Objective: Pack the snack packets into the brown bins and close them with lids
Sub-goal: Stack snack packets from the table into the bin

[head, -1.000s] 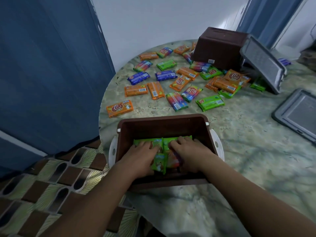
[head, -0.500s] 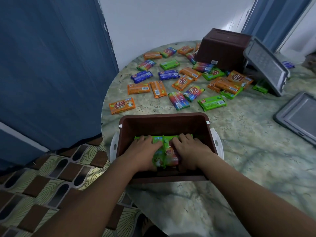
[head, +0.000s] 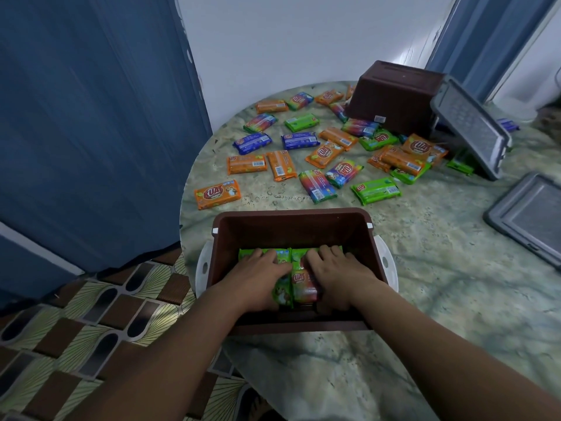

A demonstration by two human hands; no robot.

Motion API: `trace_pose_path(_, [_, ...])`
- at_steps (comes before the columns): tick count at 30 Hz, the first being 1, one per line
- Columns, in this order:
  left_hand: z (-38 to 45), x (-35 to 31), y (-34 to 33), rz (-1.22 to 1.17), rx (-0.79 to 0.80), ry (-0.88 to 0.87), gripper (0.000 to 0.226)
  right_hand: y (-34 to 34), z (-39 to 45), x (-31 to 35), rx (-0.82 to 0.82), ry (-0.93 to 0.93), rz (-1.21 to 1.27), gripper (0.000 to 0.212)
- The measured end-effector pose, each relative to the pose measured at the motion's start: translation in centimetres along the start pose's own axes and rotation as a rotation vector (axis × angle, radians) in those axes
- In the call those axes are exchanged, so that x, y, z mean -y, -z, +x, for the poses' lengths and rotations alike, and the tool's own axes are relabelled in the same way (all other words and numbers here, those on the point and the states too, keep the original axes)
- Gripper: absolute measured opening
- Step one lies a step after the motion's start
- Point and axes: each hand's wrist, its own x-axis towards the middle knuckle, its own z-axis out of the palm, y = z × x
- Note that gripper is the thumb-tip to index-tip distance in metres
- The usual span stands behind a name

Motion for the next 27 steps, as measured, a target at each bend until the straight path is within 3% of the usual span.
trace_pose_path(10, [0.2, -0.1, -0.2, -0.004, -0.043, -0.006, 0.069, 0.4, -0.5, 0.3, -0.081, 0.013, 0.04, 0.087])
trace_pose_path(12, [0.2, -0.1, -0.3, 0.012, -0.048, -0.016, 0.07, 0.6, -0.5, 0.4, -0.115, 0.014, 0.084, 0.073])
trace_pose_path(17, [0.1, 0.0, -0.2, 0.02, -0.055, -0.016, 0.066, 1.9, -1.0, 0.6, -0.253, -0.026, 0.233, 0.008])
trace_pose_path(20, [0.1, -0.2, -0.3, 0.014, -0.05, -0.011, 0.066, 1.6, -1.1, 0.5, -0.143, -0.062, 0.398, 0.018])
trace_pose_path(23, [0.1, -0.2, -0.3, 0.0, -0.051, -0.006, 0.065, 1.3, -0.9, 0.5, 0.009, -0.075, 0.48, 0.041])
trace_pose_path(27, [0.0, -0.1, -0.2, -0.006, -0.056, -0.008, 0.062, 0.6, 0.0, 0.0, -0.082, -0.1, 0.371, 0.043])
